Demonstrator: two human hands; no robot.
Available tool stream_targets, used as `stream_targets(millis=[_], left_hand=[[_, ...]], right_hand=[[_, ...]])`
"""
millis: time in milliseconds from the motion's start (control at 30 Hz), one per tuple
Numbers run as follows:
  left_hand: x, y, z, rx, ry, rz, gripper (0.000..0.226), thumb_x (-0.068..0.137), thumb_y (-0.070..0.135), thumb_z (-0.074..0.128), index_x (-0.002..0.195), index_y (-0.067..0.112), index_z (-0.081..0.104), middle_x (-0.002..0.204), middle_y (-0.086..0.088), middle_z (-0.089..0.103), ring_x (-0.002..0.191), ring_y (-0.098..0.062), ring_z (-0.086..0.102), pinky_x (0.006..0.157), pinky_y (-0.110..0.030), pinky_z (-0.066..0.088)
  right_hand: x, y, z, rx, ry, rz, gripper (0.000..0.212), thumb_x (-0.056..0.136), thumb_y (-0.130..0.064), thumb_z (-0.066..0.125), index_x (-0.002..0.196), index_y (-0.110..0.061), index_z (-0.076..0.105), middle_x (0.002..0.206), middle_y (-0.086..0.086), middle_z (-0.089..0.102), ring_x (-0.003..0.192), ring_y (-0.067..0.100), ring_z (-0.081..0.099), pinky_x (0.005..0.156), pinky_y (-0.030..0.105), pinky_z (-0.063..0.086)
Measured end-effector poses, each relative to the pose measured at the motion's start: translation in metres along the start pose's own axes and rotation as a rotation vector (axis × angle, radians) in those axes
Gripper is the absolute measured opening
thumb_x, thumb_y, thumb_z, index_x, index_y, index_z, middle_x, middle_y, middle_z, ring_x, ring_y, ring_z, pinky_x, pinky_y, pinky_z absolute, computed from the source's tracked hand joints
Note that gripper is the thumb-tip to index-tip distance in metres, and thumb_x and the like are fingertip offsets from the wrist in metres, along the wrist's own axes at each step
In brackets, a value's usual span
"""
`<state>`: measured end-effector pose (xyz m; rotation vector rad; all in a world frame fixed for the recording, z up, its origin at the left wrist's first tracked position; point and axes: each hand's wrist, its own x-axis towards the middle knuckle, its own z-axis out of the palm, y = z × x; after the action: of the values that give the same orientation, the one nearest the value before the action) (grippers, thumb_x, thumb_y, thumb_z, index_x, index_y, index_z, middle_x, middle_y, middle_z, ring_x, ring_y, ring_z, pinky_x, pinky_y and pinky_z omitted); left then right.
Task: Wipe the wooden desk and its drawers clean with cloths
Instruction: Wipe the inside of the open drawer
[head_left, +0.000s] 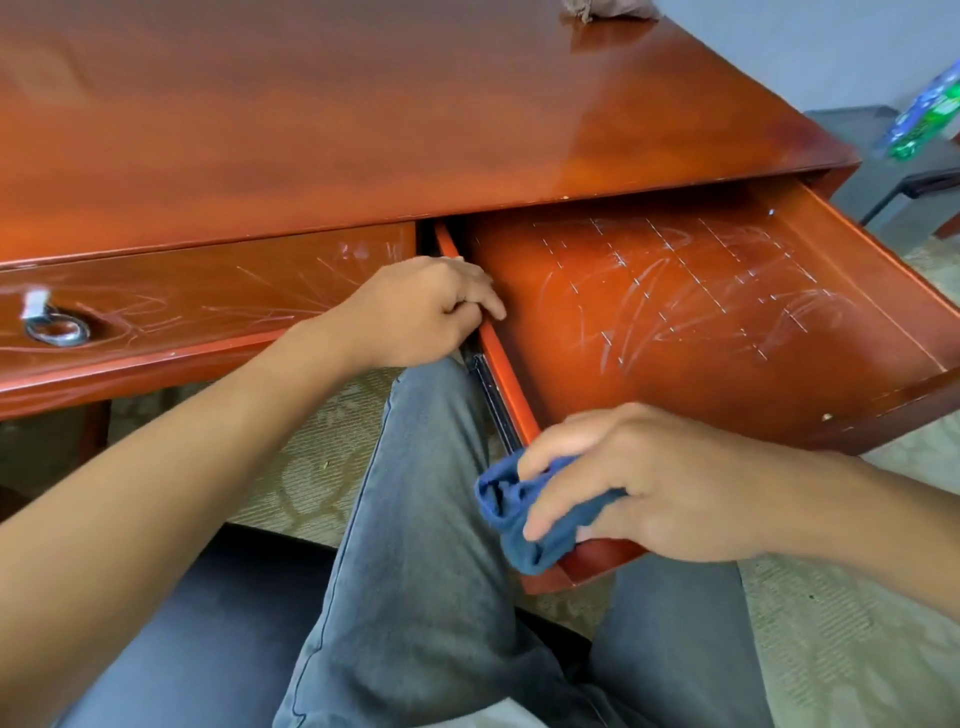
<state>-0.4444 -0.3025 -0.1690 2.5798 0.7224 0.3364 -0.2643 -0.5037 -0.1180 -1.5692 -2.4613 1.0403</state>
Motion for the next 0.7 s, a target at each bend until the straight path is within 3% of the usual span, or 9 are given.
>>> stream_targets(millis=[100,133,200,300,400,467,567,633,700], left_hand=[[0.002,0.008,0.005,0.189,0.039,0.062,0.046,0.087,0.043,0.035,0.087,0.025,0.077,0.097,0.006,0.073,0.104,-0.022,0.064,0.098,-0.043,0.051],[0.003,0.011,0.009,0.235,0.034,0.087,0.048,0.086,0.046,0.033,0.078,0.021,0.073,0.083,0.006,0.070,0.093,-0.025,0.062,0.096,-0.044,0.051],[0.006,0.020,0.019,0.283,-0.017,0.124,0.054,0.087,0.048,0.030,0.069,0.014,0.068,0.070,0.003,0.065,0.082,-0.027,0.060,0.097,-0.041,0.049],[0.009,0.033,0.032,0.339,-0.062,0.172,0.060,0.087,0.051,0.024,0.070,0.013,0.068,0.071,0.002,0.066,0.076,-0.028,0.061,0.082,-0.034,0.040],[0.006,0.040,0.037,0.366,-0.073,0.219,0.063,0.086,0.049,0.017,0.074,0.018,0.070,0.078,0.004,0.067,0.080,-0.022,0.060,0.092,-0.037,0.041],[0.005,0.041,0.038,0.375,-0.073,0.240,0.062,0.086,0.049,0.016,0.074,0.019,0.069,0.077,0.005,0.065,0.080,-0.020,0.057,0.093,-0.038,0.040],[0.005,0.040,0.040,0.377,-0.067,0.242,0.060,0.087,0.048,0.016,0.071,0.020,0.067,0.074,0.006,0.062,0.077,-0.019,0.054,0.091,-0.038,0.040],[0.005,0.041,0.043,0.404,-0.044,0.241,0.057,0.088,0.047,0.017,0.068,0.022,0.064,0.071,0.007,0.059,0.074,-0.018,0.052,0.090,-0.039,0.040],[0.007,0.040,0.046,0.415,-0.020,0.237,0.054,0.087,0.046,0.018,0.066,0.021,0.061,0.069,0.006,0.060,0.074,-0.020,0.054,0.088,-0.041,0.041]], right_hand=[[-0.008,0.007,-0.008,0.144,0.113,0.086,0.046,0.086,-0.003,0.074,0.107,-0.043,0.078,0.127,-0.024,0.062,0.111,-0.011,0.057,0.086,0.012,0.044],[-0.005,0.013,-0.009,0.114,0.190,0.111,0.040,0.085,-0.004,0.075,0.107,-0.036,0.080,0.119,-0.018,0.067,0.102,-0.005,0.062,0.081,0.017,0.048],[0.000,0.024,-0.009,-0.011,0.281,0.191,0.024,0.087,-0.012,0.076,0.108,-0.025,0.079,0.103,-0.010,0.069,0.089,0.009,0.064,0.079,0.039,0.053],[-0.008,0.032,0.000,-0.015,0.228,0.254,0.010,0.089,-0.020,0.074,0.097,-0.025,0.077,0.090,-0.001,0.066,0.078,0.020,0.060,0.073,0.051,0.052],[-0.032,0.022,-0.001,0.212,0.214,0.241,0.033,0.086,-0.002,0.076,0.104,-0.028,0.081,0.099,-0.007,0.071,0.090,0.014,0.066,0.083,0.043,0.053],[-0.050,0.021,-0.015,0.194,0.169,0.225,0.042,0.084,0.005,0.075,0.104,-0.031,0.082,0.104,-0.015,0.072,0.099,0.012,0.067,0.087,0.037,0.053],[-0.068,0.032,-0.039,0.003,0.115,0.307,0.042,0.085,0.000,0.077,0.104,-0.038,0.081,0.105,-0.021,0.071,0.101,0.003,0.066,0.089,0.036,0.051],[-0.066,0.028,-0.041,0.052,0.119,0.306,0.039,0.085,-0.003,0.078,0.105,-0.037,0.081,0.105,-0.020,0.071,0.101,0.003,0.066,0.089,0.035,0.050],[-0.048,0.014,-0.025,0.126,0.126,0.224,0.036,0.087,-0.006,0.076,0.109,-0.033,0.080,0.103,-0.020,0.070,0.099,0.001,0.065,0.085,0.023,0.048]])
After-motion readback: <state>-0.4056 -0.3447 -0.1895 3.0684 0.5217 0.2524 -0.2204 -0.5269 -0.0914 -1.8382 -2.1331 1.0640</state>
